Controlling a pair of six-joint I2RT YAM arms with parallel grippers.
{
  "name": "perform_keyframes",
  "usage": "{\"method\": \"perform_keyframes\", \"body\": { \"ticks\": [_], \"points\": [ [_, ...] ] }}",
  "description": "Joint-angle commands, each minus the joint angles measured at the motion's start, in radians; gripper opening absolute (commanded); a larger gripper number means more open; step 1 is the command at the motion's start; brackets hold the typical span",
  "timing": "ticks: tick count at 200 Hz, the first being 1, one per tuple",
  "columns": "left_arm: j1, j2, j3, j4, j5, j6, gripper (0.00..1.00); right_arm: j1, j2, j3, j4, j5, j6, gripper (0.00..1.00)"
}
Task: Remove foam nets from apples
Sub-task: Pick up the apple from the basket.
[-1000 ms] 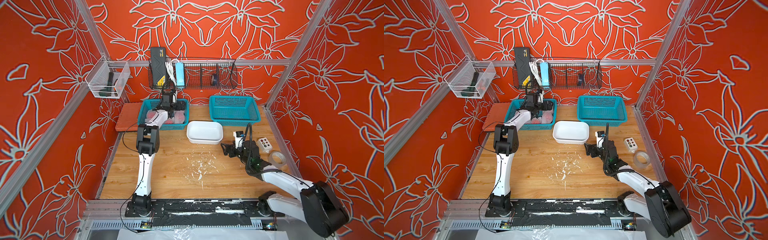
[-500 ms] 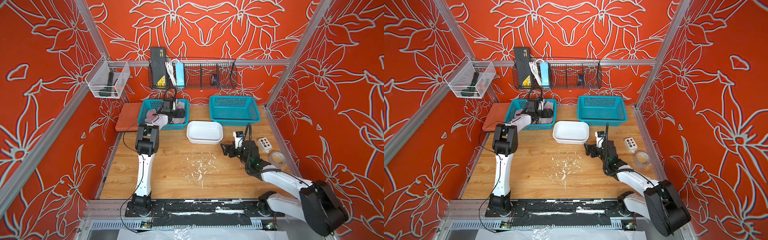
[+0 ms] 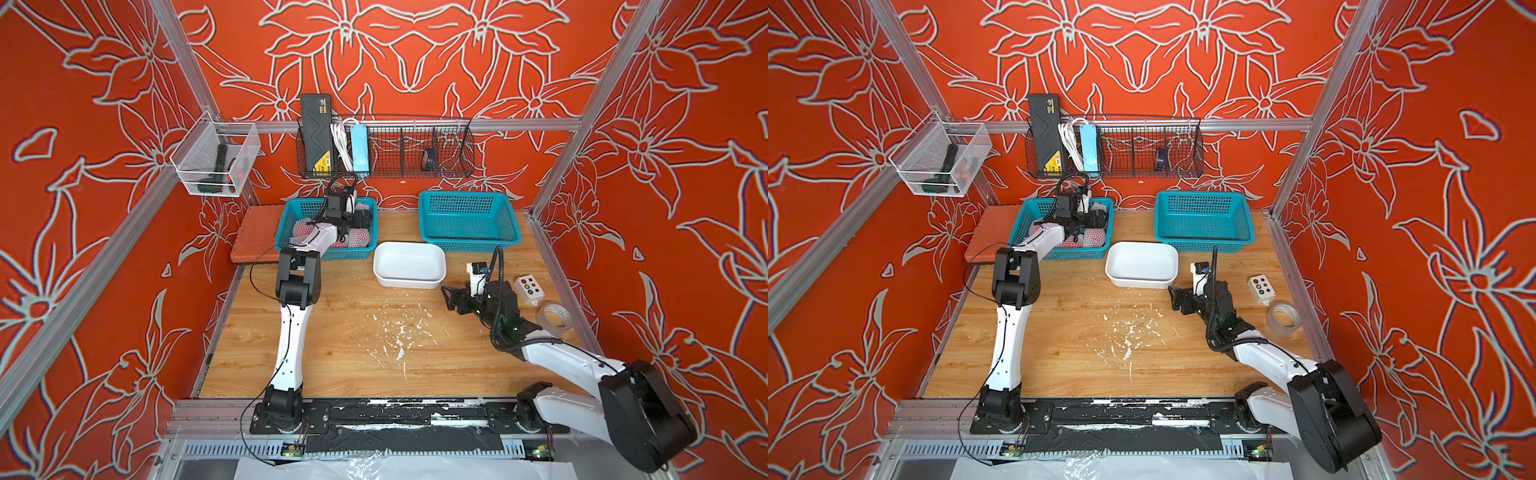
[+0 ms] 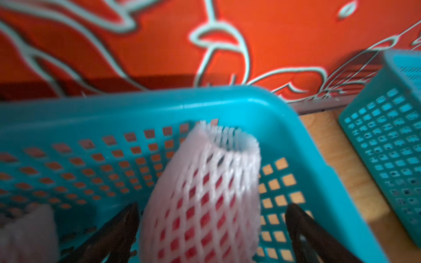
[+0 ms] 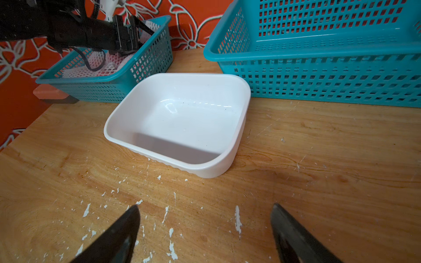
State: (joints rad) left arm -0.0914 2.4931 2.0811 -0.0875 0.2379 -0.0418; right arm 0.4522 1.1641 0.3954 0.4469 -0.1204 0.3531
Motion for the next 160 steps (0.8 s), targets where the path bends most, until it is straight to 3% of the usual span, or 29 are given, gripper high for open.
{"method": "perform_keyframes", "body": {
  "ticks": [1,91,160],
  "points": [
    [0.007,0.024,0.024,-0.031,0.016,-0.004,0.99,0.008,0.006,0.016,0.019,0.023,0.013,0.90],
    [0.014,0.149,0.197,-0.123,0.040,0.005,0.92,0.008,0.005,0.011,0.024,0.040,0.017,0.90],
    [0.015,0.118,0.171,-0.113,0.059,0.013,0.79,0.007,0.011,0.013,0.023,0.066,0.020,0.90]
  ]
}}
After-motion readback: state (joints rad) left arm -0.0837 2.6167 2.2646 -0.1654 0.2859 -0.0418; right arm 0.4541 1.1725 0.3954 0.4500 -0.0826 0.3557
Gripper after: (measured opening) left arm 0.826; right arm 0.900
